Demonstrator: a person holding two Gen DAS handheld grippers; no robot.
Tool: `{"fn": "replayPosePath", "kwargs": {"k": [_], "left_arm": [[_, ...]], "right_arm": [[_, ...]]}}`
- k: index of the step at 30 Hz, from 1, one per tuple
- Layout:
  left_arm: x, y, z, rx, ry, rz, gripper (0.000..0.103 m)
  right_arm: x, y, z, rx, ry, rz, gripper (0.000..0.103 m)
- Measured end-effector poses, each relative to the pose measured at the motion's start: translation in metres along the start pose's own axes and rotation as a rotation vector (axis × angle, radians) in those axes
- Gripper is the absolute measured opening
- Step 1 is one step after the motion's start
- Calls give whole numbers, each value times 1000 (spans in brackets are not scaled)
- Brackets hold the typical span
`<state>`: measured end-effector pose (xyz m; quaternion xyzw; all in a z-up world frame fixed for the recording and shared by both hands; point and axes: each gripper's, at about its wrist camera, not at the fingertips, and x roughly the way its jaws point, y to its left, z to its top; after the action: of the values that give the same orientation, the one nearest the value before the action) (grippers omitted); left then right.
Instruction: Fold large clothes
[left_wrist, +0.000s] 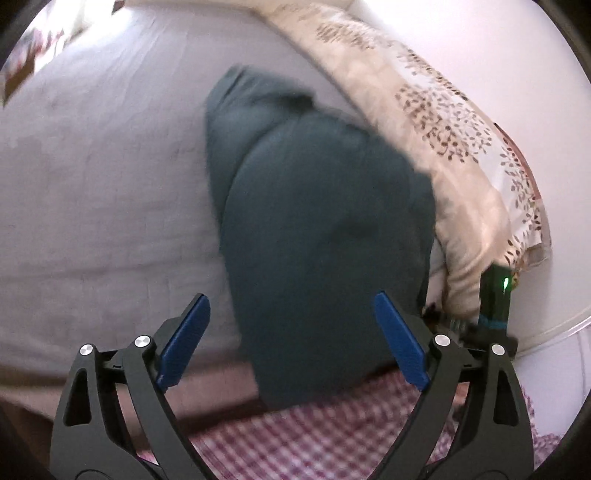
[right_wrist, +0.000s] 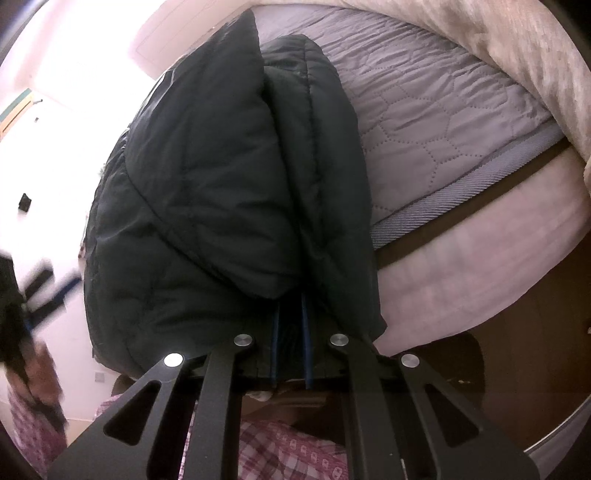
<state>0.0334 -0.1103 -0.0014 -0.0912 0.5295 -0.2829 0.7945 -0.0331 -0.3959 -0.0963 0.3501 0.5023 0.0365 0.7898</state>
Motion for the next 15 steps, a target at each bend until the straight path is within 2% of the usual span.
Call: {"fn": "replayPosePath", "kwargs": {"k": [3, 6, 9, 12, 15], "left_arm": [[20, 15, -29, -74, 48, -10, 91], [32, 26, -41, -148, 44, -53, 96], [37, 30, -44, -171, 47, -72, 98], [36, 26, -42, -184, 47, -132, 98], [40, 14, -37, -153, 43, -142, 98]], "right_arm": [[0, 4, 0, -7, 1, -15, 8], [1, 9, -1, -21, -1, -31, 8], [2, 13, -2, -27, -9, -42, 8], [3, 16, -3, -32, -14, -49, 8], [3, 17, -2, -35, -10, -57, 8]]}}
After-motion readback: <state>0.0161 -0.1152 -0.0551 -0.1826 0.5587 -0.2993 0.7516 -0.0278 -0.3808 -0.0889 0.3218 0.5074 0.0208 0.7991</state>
